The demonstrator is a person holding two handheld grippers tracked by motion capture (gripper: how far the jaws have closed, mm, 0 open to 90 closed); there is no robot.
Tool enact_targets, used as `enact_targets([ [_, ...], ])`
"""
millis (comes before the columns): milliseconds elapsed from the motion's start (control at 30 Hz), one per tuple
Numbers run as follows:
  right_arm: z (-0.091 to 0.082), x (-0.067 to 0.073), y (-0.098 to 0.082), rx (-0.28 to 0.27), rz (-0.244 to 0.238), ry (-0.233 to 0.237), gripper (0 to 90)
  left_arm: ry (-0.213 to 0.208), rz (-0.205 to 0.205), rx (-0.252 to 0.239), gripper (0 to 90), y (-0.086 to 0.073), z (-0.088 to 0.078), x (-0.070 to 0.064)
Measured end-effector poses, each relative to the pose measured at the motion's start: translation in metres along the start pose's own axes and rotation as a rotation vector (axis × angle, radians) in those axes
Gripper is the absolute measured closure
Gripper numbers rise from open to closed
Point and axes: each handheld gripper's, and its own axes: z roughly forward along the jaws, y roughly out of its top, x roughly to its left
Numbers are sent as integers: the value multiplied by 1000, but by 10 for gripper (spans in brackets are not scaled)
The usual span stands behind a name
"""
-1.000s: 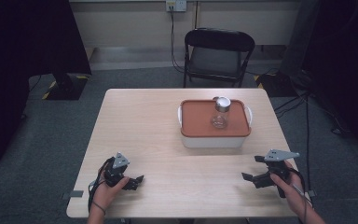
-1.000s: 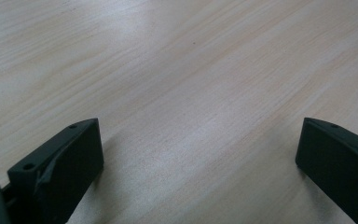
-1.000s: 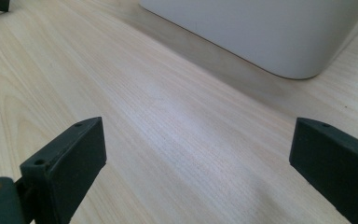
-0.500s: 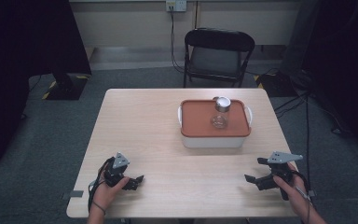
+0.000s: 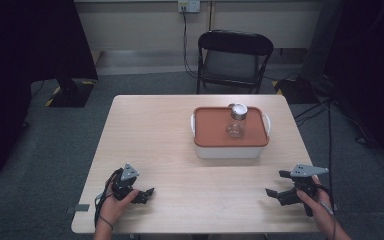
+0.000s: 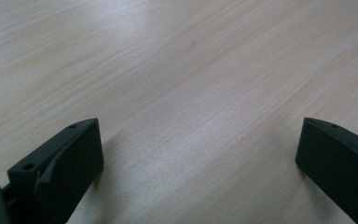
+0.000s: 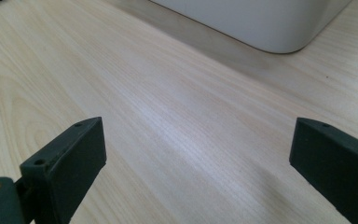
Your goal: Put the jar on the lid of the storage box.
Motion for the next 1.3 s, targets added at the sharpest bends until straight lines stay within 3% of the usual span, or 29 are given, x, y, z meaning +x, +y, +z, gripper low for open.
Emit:
enact_targets([
  [1300, -17, -8, -26, 39, -24, -34, 25, 0, -1, 0, 3, 0, 0, 0],
])
